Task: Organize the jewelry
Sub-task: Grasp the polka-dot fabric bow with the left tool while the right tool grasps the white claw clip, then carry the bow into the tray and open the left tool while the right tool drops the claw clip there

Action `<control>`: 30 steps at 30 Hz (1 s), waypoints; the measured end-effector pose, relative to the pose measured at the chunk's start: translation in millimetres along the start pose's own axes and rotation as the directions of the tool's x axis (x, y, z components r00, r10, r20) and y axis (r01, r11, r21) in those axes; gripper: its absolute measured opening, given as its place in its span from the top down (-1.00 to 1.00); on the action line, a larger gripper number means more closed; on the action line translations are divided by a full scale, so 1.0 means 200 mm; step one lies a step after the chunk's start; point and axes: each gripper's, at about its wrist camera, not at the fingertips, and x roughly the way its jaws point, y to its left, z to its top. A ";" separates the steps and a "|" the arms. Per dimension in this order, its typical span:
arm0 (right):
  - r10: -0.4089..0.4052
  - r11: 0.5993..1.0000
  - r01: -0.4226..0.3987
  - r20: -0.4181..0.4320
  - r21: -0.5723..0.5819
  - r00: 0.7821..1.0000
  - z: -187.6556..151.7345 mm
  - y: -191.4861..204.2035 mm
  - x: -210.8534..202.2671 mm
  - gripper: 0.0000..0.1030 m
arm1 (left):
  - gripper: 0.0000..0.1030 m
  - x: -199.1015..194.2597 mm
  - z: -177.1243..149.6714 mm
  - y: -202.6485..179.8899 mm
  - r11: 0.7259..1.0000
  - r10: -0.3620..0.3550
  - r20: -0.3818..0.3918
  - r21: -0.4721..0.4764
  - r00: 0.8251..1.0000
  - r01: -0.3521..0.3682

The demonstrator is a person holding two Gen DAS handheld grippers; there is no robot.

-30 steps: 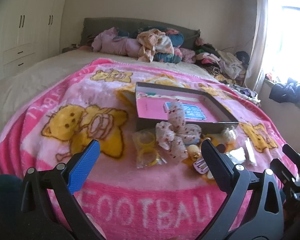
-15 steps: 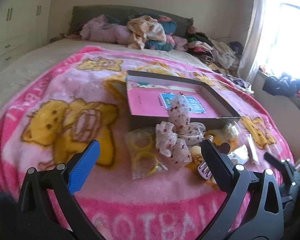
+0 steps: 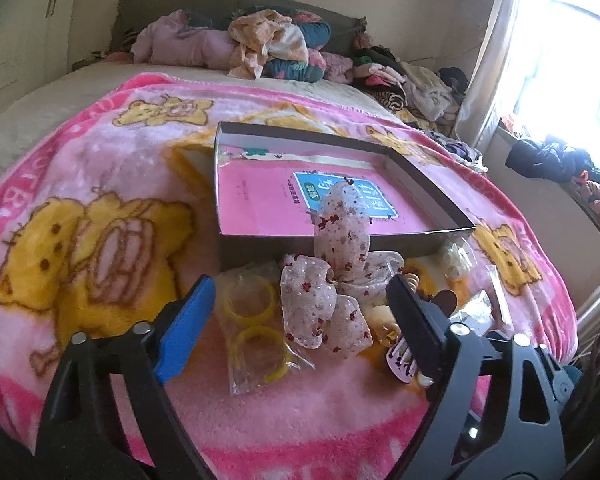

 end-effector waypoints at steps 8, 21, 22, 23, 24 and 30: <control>0.020 0.999 -0.020 -0.004 0.030 1.000 0.00 -0.05 -0.02 -0.37 | 0.55 0.05 0.00 0.00 1.000 -0.008 -0.023 0.023 1.000 0.008; -0.036 0.987 0.020 0.095 0.161 0.995 0.09 -0.34 -0.24 -0.37 | 0.91 -0.06 0.14 -0.23 0.984 -0.145 0.039 0.114 0.989 0.140; -0.042 0.986 0.025 0.100 0.168 0.994 0.10 -0.36 -0.25 -0.37 | 0.91 -0.05 0.15 -0.25 0.983 -0.152 0.040 0.115 0.988 0.146; -0.053 0.984 0.033 0.107 0.175 0.993 0.11 -0.38 -0.26 -0.37 | 0.91 -0.05 0.17 -0.27 0.981 -0.159 0.045 0.118 0.986 0.153; -0.061 0.983 0.040 0.114 0.180 0.992 0.11 -0.41 -0.27 -0.37 | 0.91 -0.05 0.18 -0.29 0.980 -0.163 0.047 0.124 0.985 0.156; -0.103 0.981 0.075 0.156 0.178 0.982 0.17 -0.51 -0.32 -0.37 | 0.91 0.00 0.27 -0.39 0.975 -0.180 0.064 0.144 0.982 0.169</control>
